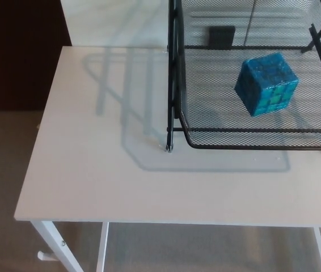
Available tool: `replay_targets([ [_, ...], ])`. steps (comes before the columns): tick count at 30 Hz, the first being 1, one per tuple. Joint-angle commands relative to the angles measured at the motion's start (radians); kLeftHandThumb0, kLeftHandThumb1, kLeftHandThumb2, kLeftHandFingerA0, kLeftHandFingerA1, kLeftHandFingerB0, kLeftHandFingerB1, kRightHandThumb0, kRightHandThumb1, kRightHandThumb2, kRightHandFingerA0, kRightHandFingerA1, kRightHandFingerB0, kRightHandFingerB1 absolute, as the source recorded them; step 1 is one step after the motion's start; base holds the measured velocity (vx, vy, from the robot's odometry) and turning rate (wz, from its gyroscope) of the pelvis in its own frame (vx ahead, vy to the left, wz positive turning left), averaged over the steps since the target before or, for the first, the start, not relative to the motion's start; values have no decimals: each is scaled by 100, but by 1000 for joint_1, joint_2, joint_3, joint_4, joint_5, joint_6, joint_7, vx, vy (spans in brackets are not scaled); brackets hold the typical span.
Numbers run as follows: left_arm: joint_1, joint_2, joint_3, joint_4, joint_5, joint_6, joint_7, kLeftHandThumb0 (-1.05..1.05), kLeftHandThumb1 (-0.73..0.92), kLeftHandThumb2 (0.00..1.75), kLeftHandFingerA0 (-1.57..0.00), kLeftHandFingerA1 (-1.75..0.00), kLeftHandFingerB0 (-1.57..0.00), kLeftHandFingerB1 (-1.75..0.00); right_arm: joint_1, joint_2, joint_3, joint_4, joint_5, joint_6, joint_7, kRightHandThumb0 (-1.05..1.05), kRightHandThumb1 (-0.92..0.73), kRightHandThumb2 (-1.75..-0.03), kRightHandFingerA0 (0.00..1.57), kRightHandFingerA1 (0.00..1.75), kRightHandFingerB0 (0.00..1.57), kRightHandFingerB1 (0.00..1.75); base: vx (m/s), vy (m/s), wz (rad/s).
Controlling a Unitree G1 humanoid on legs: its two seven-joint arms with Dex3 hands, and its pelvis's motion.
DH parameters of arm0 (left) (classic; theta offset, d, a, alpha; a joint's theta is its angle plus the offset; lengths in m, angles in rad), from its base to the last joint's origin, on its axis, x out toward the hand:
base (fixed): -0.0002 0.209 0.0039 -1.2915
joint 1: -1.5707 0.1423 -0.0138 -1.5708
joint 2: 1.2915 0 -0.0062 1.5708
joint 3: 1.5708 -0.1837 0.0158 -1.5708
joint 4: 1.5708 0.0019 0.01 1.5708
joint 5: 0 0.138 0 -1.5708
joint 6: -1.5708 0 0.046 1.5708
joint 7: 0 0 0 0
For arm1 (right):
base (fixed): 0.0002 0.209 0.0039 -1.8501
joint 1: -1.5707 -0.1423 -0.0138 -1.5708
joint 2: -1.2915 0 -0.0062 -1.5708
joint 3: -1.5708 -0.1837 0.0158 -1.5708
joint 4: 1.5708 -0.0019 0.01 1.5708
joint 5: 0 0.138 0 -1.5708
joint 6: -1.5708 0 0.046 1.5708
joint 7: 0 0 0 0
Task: The robot walks towards a desk on which a file tray is kept in the middle and a cube is kept to its right. The robot lifts the cube using its right hand and places it on the file tray.
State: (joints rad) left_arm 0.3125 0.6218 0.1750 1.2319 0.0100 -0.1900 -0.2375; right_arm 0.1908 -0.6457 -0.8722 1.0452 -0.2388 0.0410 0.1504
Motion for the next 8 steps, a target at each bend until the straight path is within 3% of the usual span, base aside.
replay_targets([
  [1, -12, 24, 24, 16, -13, -31, 6, -104, 91, 81, -59, -99, -30, -83, -47, 48, 502, 201, -376, 298, -390, -46, -47, -70, 13, 56, 11, 43, 0, 0, 0],
  [2, -14, 24, 23, 18, -12, -32, 7, -104, 91, 81, -59, -99, -30, -83, -39, 46, 523, 199, -377, 278, -393, -46, -47, -70, 13, 56, 11, 43, 0, 0, 0],
  [3, -13, 24, 24, 18, -13, -34, 4, -104, 91, 81, -58, -100, -29, -86, -9, 46, 443, 168, -275, 177, -366, -54, -67, -64, 0, 38, 0, 21, 0, 0, 0],
  [4, -16, 24, 25, 18, -14, -27, 2, -102, 90, 82, -56, -100, -28, -85, 37, 45, 434, 137, -244, 87, -372, -50, -68, -60, 14, 75, 0, 23, 0, 0, 0],
  [5, -15, 23, 23, 18, -12, -28, 2, -103, 90, 83, -55, -101, -28, -86, 46, 38, 473, 137, -264, 80, -391, -47, -62, -58, 63, 98, 2, 30, 0, 0, 0],
  [8, -19, 22, 18, 21, -6, -23, 7, -100, 91, 83, -57, -98, -29, -84, 48, 30, 610, 150, -362, 89, -422, -46, -63, -61, 57, 92, 5, 24, 0, 0, 0],
])
